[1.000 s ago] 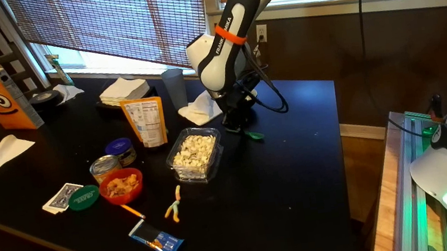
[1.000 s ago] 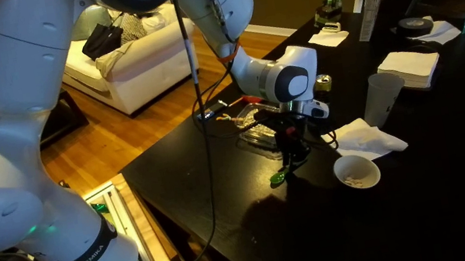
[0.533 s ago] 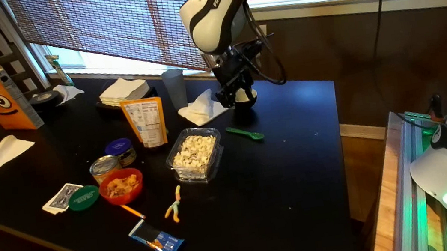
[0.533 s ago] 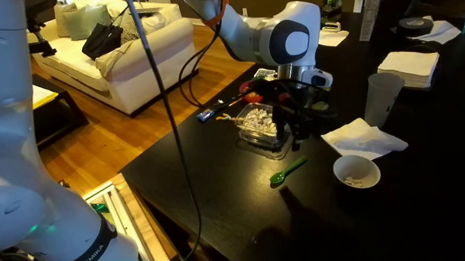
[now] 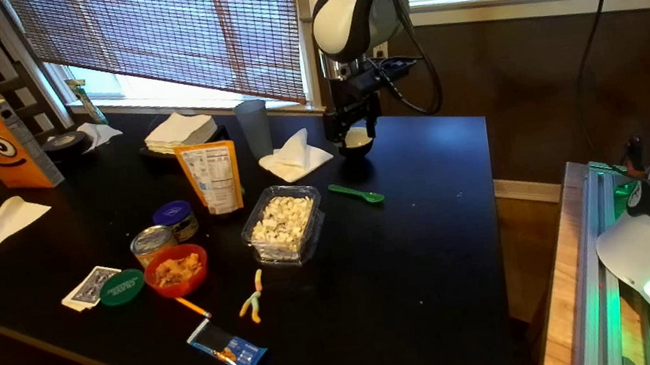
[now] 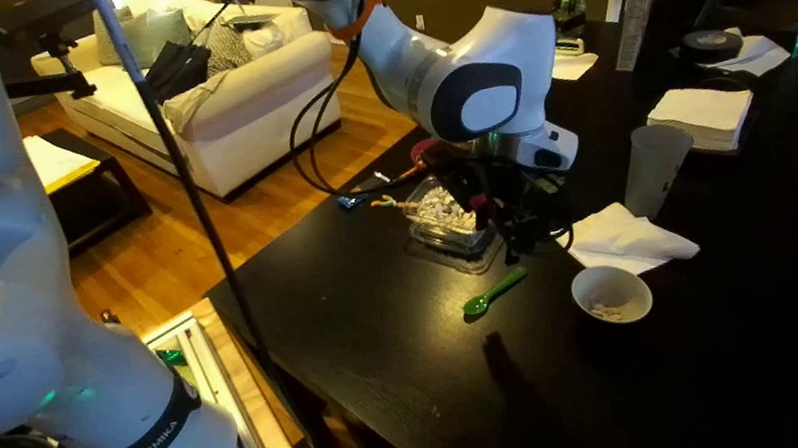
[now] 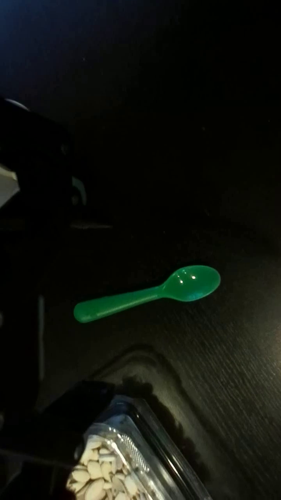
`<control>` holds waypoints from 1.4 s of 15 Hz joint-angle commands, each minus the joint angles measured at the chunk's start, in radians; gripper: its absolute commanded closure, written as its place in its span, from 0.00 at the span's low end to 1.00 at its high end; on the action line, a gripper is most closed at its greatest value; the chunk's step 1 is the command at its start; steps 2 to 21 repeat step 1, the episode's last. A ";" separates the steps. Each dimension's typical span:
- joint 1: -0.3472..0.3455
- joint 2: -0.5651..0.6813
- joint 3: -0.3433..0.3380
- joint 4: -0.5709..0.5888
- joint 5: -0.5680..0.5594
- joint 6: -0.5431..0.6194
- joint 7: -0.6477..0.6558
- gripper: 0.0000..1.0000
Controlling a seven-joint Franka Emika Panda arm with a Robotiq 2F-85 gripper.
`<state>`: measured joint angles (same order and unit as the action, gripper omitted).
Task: Pick up the green spoon get some of the objects from the rectangle bowl and put it on the bowl on the right
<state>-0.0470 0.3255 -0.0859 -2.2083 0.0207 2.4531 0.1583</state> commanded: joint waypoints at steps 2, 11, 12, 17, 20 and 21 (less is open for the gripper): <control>0.003 0.001 0.000 0.005 0.000 -0.003 0.002 0.00; 0.003 0.001 0.000 0.005 0.000 -0.003 0.002 0.00; 0.003 0.001 0.000 0.005 0.000 -0.003 0.002 0.00; 0.003 0.001 0.000 0.005 0.000 -0.003 0.002 0.00; 0.003 0.001 0.000 0.005 0.000 -0.003 0.002 0.00; 0.003 0.001 0.000 0.005 0.000 -0.003 0.002 0.00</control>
